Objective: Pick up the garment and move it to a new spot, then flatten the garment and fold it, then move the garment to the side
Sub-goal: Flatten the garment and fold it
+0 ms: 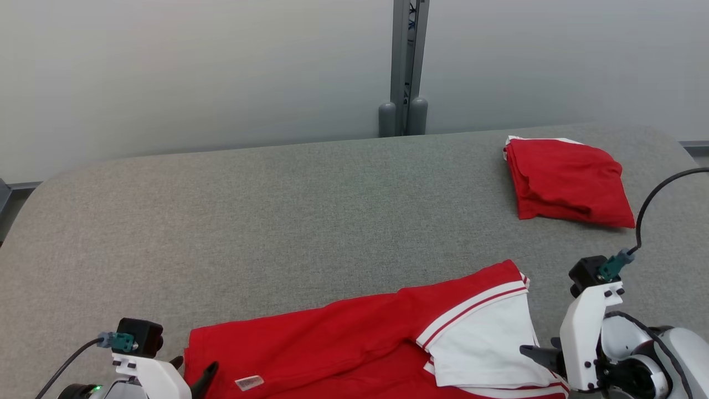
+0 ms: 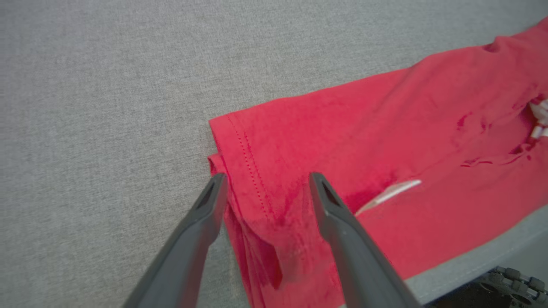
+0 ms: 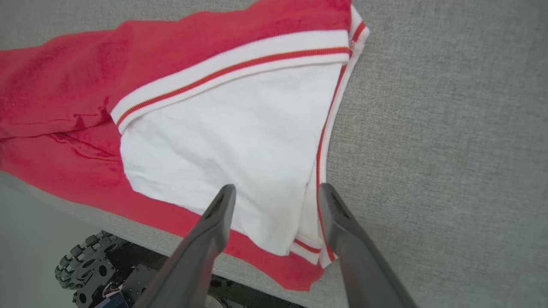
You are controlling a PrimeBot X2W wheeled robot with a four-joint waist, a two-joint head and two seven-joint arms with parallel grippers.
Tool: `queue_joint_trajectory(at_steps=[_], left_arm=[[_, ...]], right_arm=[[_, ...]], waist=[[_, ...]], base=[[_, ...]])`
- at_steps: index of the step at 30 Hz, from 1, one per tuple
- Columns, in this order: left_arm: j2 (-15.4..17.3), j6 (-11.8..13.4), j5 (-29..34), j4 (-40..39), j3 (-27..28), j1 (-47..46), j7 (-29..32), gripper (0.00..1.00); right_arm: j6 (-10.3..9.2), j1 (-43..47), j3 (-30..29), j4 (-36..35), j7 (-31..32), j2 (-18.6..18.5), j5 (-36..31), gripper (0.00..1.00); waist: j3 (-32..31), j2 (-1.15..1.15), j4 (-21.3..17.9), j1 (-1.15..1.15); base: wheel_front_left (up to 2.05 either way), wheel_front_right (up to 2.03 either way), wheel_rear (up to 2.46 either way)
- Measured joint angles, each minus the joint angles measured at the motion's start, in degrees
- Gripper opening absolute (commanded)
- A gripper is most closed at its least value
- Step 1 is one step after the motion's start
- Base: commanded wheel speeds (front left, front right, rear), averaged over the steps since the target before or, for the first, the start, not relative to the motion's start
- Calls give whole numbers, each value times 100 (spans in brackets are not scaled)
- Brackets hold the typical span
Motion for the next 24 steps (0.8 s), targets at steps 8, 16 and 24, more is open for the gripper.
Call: queue_joint_trajectory(at_steps=[8,16,24], left_arm=[[112,180,-51,-78,260,203,-561,100],[197,457,52,-382,699,339,-1564,100],[131,684,565,-793,1649,729,-1953,100]], right_arm=[[-1,538,-538,-566,-541,160,-75,100],[-1,991,-1190,-1276,-2124,531,-310,100],[-1,1287,-1792,-1513,-3824,1051,-890,100]], waist=[[-98,0,42,0],[-200,0,154,0],[-326,0,200,0]], base=[[0,0,0],[0,0,0],[0,0,0]])
